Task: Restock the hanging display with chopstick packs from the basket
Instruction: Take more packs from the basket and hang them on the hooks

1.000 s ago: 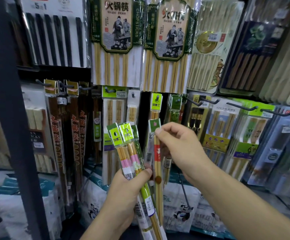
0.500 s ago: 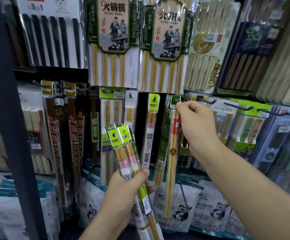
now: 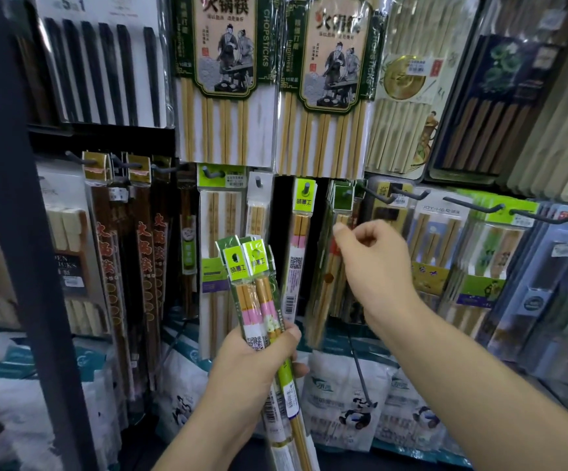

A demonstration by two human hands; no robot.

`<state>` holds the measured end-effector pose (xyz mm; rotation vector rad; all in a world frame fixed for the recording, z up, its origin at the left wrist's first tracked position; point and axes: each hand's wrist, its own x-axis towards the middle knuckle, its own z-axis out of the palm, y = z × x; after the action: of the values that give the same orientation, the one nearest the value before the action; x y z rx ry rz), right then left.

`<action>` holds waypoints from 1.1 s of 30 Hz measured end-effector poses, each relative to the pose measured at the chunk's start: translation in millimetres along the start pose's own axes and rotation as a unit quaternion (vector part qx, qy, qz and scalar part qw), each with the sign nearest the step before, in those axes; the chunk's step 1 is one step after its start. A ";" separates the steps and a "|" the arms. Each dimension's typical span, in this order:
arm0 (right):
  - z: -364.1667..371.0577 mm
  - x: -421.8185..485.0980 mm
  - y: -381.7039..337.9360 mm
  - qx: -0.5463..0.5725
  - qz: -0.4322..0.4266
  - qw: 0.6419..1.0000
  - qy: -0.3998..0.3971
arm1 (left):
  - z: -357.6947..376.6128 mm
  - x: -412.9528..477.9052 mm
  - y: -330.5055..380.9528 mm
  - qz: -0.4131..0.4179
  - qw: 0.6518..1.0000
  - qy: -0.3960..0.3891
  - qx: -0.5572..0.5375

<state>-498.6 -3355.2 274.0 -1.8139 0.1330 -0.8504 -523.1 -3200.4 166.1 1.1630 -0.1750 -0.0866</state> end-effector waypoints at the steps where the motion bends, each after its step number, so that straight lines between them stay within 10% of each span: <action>1: 0.5 -9.0 2.2 0.000 -0.002 0.999 -0.040 | 0.9 -0.1 -0.3 0.001 1.000 -0.002 0.003; 7: 7.9 -41.4 2.8 -0.003 -0.024 0.961 -0.274 | 8.6 -4.6 4.3 0.028 0.999 -0.037 0.011; 20: -12.7 2.0 -23.4 0.090 -0.046 0.994 -0.042 | 0.7 -3.4 1.9 -0.005 1.000 -0.004 -0.001; 33: -7.1 18.3 -10.9 0.073 -0.041 0.996 -0.019 | -1.7 0.2 -1.3 -0.004 0.999 -0.028 0.024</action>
<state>-492.7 -3364.7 293.4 -1.7066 -0.0276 -0.8595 -522.6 -3199.4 164.4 1.2108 -0.2233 -0.1227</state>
